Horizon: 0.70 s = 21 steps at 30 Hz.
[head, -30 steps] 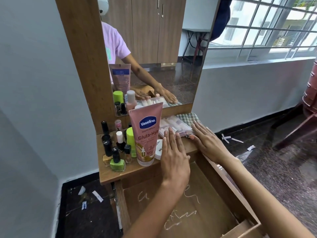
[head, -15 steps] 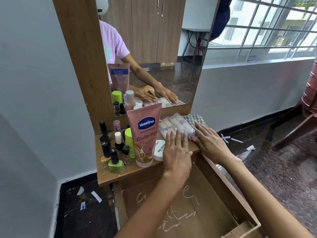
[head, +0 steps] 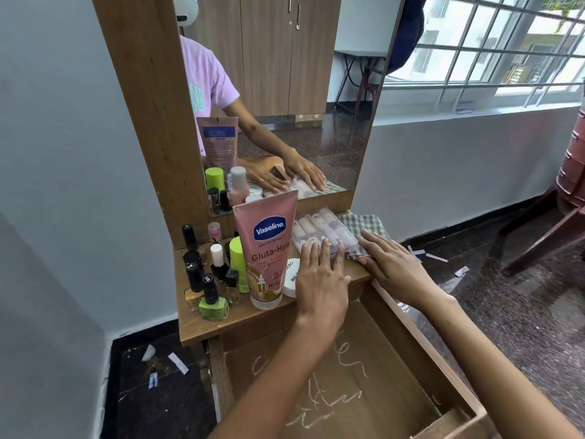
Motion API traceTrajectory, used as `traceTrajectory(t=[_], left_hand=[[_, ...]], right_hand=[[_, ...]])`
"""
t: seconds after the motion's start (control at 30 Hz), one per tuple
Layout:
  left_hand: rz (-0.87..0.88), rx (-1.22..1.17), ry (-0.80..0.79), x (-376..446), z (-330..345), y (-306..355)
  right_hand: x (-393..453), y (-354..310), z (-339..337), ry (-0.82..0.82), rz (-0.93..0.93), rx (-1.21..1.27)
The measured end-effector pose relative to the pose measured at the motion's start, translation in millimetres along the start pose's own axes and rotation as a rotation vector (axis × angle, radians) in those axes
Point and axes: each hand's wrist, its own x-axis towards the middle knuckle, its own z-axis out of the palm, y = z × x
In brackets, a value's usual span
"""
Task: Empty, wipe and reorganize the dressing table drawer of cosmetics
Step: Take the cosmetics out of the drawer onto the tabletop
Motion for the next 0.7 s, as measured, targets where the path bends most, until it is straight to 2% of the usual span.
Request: traceTrajectory(t=[0.17,0.47,0.7], left_hand=[[0.02,-0.02,0.031,-2,0,-4],[0.034,-0.01,0.014,2,-4,-2],[0.053,0.033,-0.042,6,-6,0]], right_hand=[[-8,0,-1,0.023,0.024,0.017],[-4,2,2,-0.1,0.021,0.04],[-22,-1,-1,0.156,-0.01,0.174]])
